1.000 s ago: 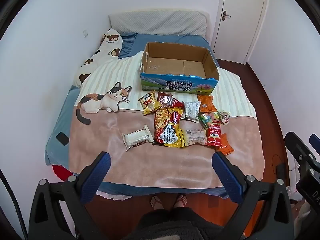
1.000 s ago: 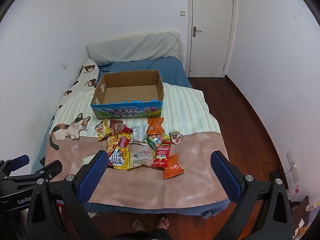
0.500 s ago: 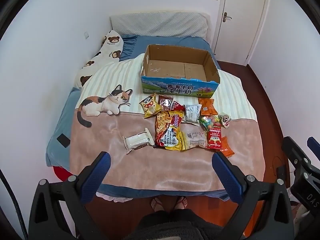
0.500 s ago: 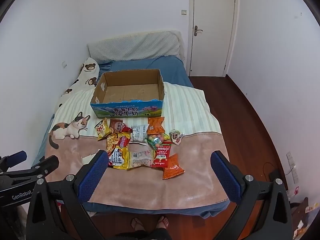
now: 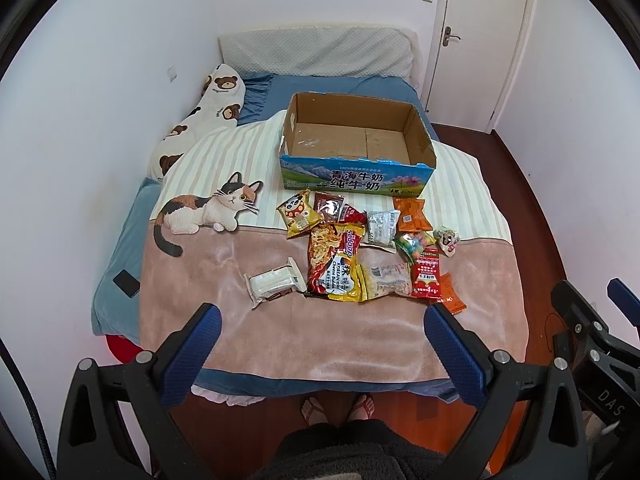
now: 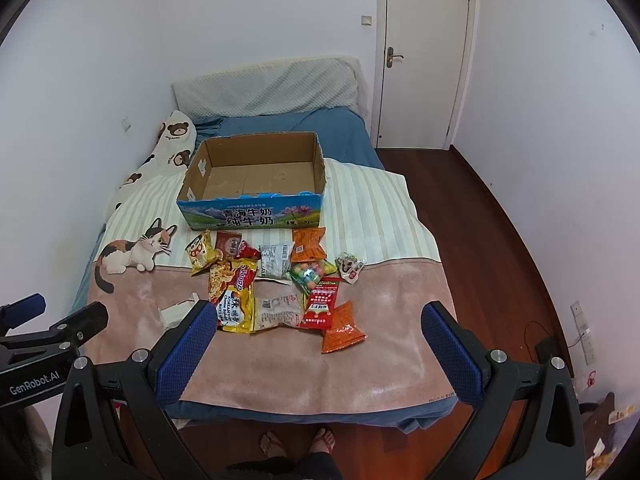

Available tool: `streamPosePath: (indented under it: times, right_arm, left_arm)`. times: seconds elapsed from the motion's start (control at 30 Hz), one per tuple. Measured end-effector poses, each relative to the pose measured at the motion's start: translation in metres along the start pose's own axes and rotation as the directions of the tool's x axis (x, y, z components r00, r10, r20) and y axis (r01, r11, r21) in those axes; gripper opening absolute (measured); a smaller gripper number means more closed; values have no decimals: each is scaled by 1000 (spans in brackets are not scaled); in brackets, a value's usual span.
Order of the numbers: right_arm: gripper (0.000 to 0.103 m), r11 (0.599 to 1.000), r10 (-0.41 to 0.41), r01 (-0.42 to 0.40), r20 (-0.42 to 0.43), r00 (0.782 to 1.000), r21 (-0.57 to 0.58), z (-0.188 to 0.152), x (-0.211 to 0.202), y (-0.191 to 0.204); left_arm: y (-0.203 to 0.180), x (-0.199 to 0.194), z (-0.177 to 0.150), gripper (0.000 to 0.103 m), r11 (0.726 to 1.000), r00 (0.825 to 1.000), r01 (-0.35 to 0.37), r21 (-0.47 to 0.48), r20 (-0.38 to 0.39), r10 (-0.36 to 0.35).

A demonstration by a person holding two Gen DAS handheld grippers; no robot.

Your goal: Organize snacks

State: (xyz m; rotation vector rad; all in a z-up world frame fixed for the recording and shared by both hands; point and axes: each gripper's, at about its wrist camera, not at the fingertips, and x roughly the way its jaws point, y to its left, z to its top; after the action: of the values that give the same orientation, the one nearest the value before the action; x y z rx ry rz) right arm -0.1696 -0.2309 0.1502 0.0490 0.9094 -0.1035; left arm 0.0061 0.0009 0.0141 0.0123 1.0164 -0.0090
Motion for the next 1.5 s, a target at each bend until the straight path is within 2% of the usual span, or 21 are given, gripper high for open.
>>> streamPosePath:
  times: [1.2, 1.5]
  right_arm:
    - [103, 1000, -1, 1, 20, 1000, 6, -3, -16, -1]
    - [103, 1000, -7, 7, 9, 1000, 0, -2, -11, 1]
  left_arm:
    - [-4, -8, -7, 103, 1000, 1000, -2, 0, 17, 2]
    - [-5, -4, -1, 103, 1000, 1000, 6, 4, -1, -6]
